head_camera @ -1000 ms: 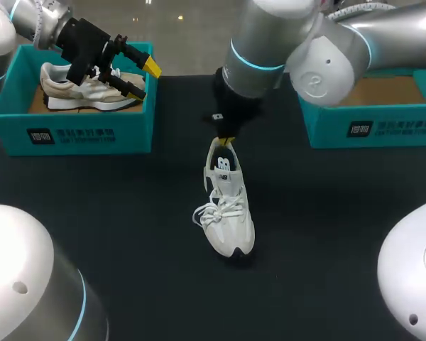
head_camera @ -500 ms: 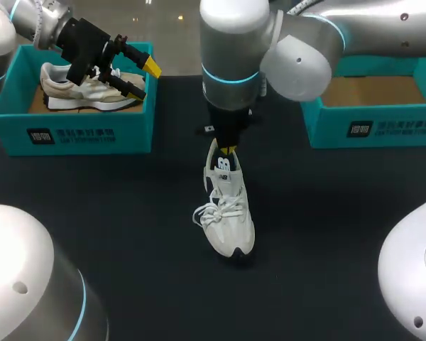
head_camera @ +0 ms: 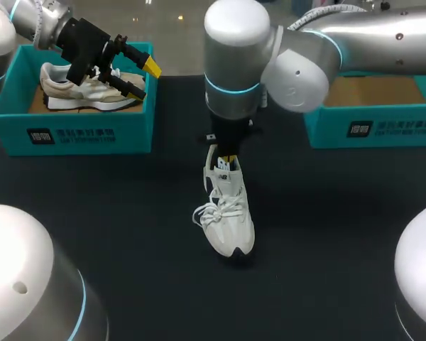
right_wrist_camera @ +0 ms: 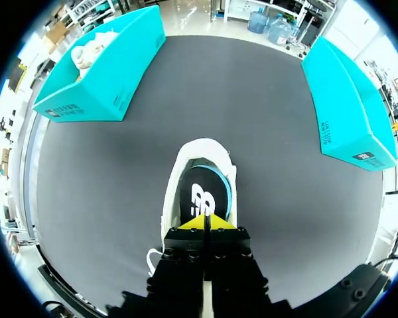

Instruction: Take the shoe out of the shoebox, open the shoe tongue, remove and reinsert the insole, then place the shoe into the shoebox

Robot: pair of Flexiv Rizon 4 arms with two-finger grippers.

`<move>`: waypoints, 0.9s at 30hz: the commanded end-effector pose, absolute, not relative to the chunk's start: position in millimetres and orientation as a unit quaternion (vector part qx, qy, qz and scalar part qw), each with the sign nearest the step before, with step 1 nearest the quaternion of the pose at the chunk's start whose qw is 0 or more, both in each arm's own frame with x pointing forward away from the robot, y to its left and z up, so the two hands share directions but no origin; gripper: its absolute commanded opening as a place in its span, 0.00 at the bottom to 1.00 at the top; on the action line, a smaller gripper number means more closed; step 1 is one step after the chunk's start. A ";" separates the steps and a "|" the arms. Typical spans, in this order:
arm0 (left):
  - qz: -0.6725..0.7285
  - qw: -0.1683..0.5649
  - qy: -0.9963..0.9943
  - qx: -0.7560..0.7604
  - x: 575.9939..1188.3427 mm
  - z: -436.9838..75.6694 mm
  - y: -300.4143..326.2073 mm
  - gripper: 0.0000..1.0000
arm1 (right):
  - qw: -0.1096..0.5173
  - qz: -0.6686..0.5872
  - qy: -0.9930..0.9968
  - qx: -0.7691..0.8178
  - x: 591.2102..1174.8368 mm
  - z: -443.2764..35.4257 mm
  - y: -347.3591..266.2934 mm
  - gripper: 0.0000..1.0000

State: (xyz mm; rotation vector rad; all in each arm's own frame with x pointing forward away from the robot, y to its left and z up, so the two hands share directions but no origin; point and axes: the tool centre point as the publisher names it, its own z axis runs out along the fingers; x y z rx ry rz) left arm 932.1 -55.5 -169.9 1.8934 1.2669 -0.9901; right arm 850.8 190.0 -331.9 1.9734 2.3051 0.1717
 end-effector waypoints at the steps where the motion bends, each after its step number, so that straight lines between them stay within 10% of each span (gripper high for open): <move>1: -0.376 0.322 0.483 0.722 932.0 -169.3 -55.0 1.00 | 0.039 0.047 0.760 0.647 851.4 -343.8 191.8 0.00; 27: -0.376 0.322 0.483 0.722 932.0 -169.3 -55.0 1.00 | 0.038 -0.003 0.748 0.662 822.8 -370.2 186.2 0.00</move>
